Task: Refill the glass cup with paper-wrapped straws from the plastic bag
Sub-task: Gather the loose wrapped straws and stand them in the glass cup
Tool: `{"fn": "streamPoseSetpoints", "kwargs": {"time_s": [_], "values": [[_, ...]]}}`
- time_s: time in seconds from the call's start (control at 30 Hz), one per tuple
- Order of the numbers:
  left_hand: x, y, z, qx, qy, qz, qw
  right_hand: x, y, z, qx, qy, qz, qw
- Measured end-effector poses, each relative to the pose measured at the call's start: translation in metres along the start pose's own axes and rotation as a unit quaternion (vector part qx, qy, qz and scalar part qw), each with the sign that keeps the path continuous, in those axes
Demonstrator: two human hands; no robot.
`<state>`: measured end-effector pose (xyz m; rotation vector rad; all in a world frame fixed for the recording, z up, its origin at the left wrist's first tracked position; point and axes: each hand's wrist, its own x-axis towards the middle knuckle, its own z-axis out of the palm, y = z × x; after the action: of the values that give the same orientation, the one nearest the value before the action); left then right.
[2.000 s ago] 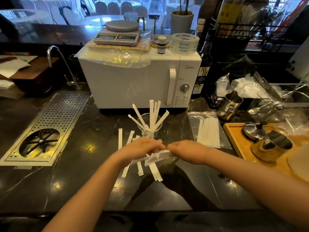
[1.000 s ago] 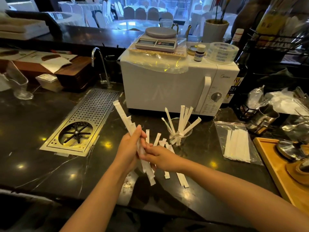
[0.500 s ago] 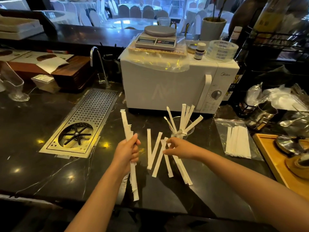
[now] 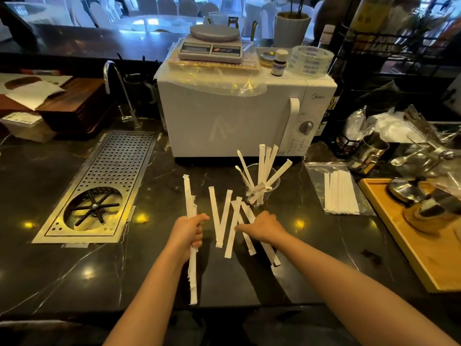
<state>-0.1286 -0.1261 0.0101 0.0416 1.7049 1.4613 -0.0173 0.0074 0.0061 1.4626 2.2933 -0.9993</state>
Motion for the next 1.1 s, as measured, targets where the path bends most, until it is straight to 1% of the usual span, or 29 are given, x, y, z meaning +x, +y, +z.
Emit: {"fn": "streamPoseSetpoints", "kwargs": {"time_s": [0.07, 0.2, 0.37, 0.5, 0.7, 0.93, 1.1], "values": [[0.004, -0.003, -0.004, 0.002, -0.006, -0.004, 1.000, 0.002, -0.004, 0.004, 0.013, 0.001, 0.009, 1.000], [0.008, -0.006, -0.011, -0.002, -0.014, -0.003, 1.000, 0.003, -0.017, 0.013, -0.002, 0.013, 0.009, 1.000], [0.010, -0.007, -0.019, -0.022, -0.024, 0.004, 0.999, 0.006, -0.037, 0.023, 0.008, 0.020, 0.015, 1.000], [0.013, -0.008, -0.027, -0.043, -0.021, -0.003, 0.999, 0.010, -0.053, 0.034, -0.021, 0.032, 0.004, 0.999], [0.013, -0.010, -0.042, -0.067, -0.017, -0.011, 0.998, 0.017, -0.073, 0.038, -0.051, 0.036, 0.013, 0.998], [0.013, -0.009, -0.060, -0.073, -0.011, -0.007, 0.997, 0.021, -0.094, 0.041, -0.097, 0.009, -0.034, 0.995], [0.015, -0.006, -0.067, -0.077, -0.010, -0.002, 0.997, 0.023, -0.101, 0.042, -0.153, 0.019, -0.057, 0.986]]}}
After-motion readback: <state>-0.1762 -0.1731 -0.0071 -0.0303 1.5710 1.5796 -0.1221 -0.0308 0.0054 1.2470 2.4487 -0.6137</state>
